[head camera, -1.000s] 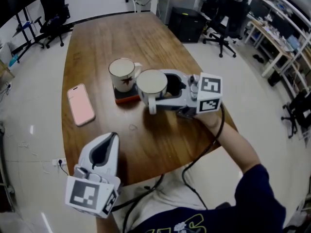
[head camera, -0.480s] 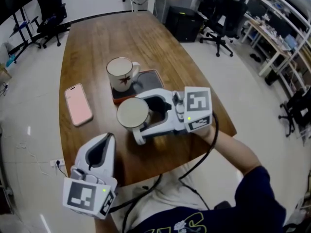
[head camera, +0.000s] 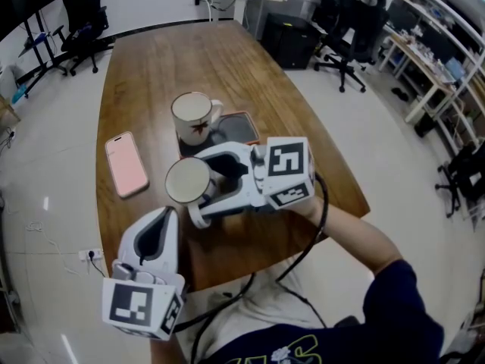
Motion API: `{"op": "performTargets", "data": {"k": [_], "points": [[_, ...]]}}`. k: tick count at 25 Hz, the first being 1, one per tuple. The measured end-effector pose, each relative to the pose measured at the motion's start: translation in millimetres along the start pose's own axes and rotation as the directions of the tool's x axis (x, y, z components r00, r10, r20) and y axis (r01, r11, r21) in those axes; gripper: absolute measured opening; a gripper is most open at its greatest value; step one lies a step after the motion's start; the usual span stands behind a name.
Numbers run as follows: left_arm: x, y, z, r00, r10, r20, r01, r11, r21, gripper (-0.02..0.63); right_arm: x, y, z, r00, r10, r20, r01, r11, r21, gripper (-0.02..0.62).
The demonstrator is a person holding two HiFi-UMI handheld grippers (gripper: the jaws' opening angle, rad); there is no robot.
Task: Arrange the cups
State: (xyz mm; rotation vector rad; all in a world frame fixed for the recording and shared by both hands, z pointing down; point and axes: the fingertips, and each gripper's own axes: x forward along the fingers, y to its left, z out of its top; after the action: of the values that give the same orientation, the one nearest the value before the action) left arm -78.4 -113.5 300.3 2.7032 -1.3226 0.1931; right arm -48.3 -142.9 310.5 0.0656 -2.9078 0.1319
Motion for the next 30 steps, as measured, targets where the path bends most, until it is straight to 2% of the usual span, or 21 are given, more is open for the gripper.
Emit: {"op": "performTargets", "data": {"k": [5,14,22,26,30], "points": [[0.6,-0.3,-1.4,1.000,0.000,-0.002,0.000,1.000,0.001,0.003,1.5,0.1,-4.1,1.000,0.009,-0.018,-0.009,1.000,0.007,0.362],[0.1,-2.4,0.5,1.000,0.000,0.005,0.001,1.000,-0.019,0.003,-15.1,1.2,-14.5,0.998,-0.031,-0.062,0.033,0.999,0.029,0.364],[0.4,0.3,-1.0,1.000,-0.001,0.004,0.001,1.000,0.006,0.003,-15.0,2.2,-19.2,0.994,-0.070,-0.089,0.073,0.997,0.040,0.371],[0.4,0.0,2.4,1.000,0.007,0.001,-0.007,1.000,-0.004,0.002,-18.2,0.5,-16.5,0.993,-0.088,-0.074,0.091,0.995,0.041,0.391],[0.3,-1.1,-0.1,1.000,-0.002,0.000,0.002,1.000,-0.001,0.003,-28.2,-0.8,-11.3,0.992,-0.122,-0.026,0.123,0.992,0.039,0.459]]}}
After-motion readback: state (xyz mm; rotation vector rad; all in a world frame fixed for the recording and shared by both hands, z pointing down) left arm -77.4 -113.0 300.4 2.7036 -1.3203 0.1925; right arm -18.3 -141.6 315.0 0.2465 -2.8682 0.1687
